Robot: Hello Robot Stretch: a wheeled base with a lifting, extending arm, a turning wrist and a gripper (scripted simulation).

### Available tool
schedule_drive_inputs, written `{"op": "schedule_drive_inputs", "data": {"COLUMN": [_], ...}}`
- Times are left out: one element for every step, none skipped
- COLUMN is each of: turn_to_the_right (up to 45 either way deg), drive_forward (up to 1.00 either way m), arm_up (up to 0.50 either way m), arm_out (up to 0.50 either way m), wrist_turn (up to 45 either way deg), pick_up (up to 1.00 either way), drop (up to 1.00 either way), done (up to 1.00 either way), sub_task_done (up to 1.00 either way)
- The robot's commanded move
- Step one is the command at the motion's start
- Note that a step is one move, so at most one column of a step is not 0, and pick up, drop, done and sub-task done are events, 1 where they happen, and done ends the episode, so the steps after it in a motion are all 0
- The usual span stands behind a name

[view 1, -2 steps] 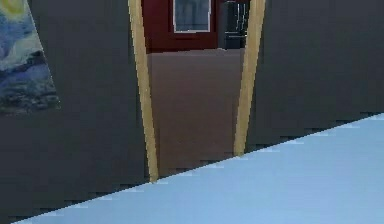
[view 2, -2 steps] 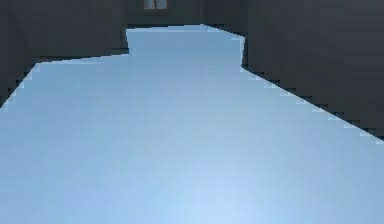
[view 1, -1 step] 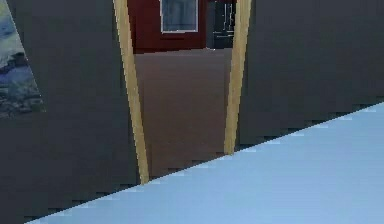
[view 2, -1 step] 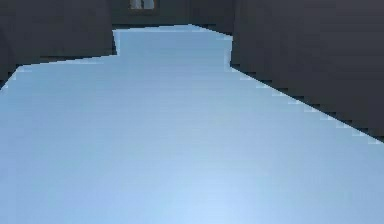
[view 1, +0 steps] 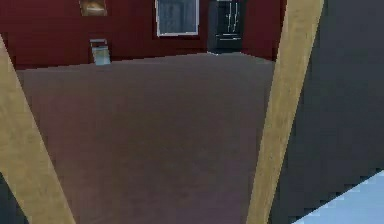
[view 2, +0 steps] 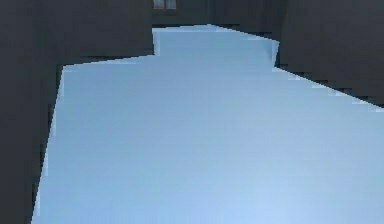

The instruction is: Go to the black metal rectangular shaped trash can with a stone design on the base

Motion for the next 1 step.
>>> {"op": "schedule_drive_inputs", "data": {"turn_to_the_right": [0.0], "drive_forward": [0.5], "arm_up": [0.0], "arm_out": [0.0], "wrist_turn": [0.0], "pick_up": [0.0], "drop": [0.0], "done": [0.0], "sub_task_done": [0.0]}}
